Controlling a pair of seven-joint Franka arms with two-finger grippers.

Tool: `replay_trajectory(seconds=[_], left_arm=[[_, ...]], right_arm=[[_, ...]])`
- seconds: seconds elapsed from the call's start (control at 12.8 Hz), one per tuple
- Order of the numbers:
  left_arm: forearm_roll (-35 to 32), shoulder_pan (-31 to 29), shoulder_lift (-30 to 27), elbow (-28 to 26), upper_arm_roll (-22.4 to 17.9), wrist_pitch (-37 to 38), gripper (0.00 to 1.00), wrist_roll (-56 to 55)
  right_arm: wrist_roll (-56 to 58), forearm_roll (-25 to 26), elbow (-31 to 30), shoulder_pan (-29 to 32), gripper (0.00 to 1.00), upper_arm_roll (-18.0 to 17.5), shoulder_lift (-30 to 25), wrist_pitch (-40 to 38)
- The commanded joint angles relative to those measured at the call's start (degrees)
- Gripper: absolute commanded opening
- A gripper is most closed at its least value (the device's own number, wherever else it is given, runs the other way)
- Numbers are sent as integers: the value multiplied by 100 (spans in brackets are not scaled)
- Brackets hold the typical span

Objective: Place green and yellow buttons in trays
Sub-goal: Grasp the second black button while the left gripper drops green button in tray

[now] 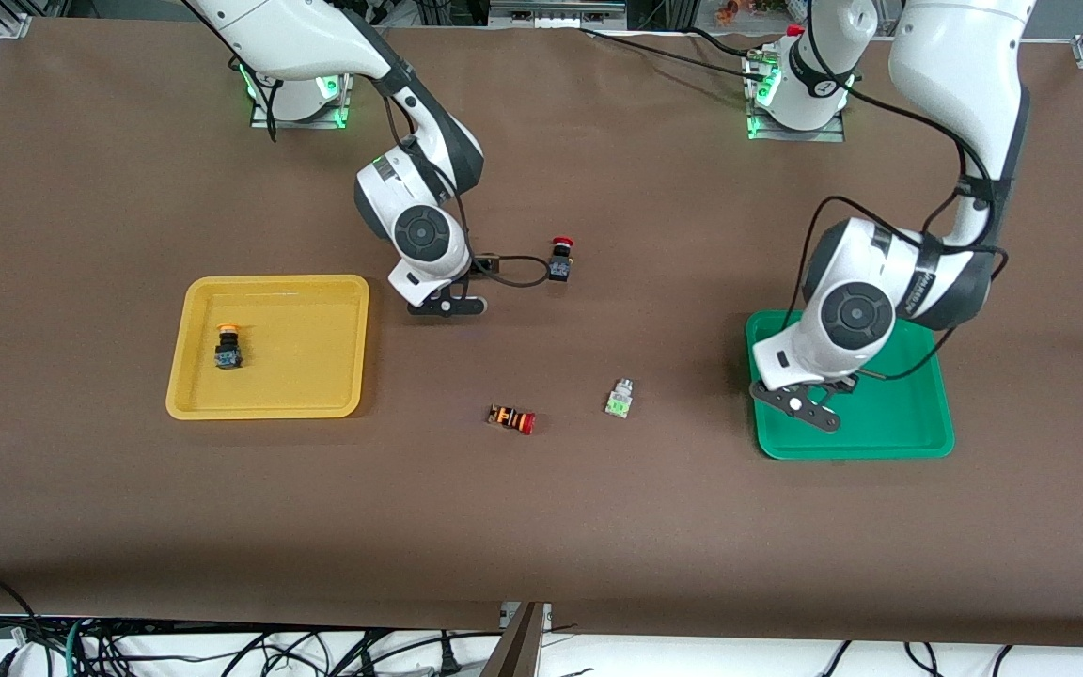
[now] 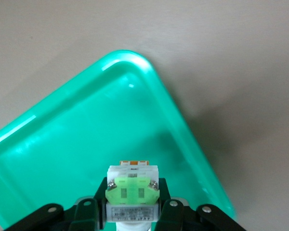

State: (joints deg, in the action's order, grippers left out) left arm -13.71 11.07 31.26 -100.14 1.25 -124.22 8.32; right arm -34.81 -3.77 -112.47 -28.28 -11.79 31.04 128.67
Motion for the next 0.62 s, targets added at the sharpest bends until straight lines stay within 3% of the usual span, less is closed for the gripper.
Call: replay_trajectory(seconds=[0.0, 0.16, 0.23, 0.31, 0.39, 0.47, 0.54], left_arm=[[-149, -104, 346, 65, 103, -260, 1, 126], [-79, -236, 442, 56, 130, -348, 7, 126], [-70, -289, 504, 56, 130, -400, 29, 117], [-70, -307, 530, 56, 138, -401, 84, 91], [-27, -298, 522, 64, 138, -392, 100, 30], [165, -307, 452, 117, 147, -331, 100, -6], [428, -281, 356, 161, 147, -244, 100, -6]], right_arm=[[-78, -27, -425, 59, 92, -130, -370, 114], [-70, -27, -460, 59, 29, -130, -361, 114], [-70, -27, -460, 59, 17, -130, -361, 114], [-70, -27, -452, 59, 15, -130, -353, 123], [-70, -18, -452, 59, 15, -122, -326, 132], [-70, -18, -460, 59, 15, -122, -318, 176], [-70, -18, -460, 59, 7, -122, -317, 185]])
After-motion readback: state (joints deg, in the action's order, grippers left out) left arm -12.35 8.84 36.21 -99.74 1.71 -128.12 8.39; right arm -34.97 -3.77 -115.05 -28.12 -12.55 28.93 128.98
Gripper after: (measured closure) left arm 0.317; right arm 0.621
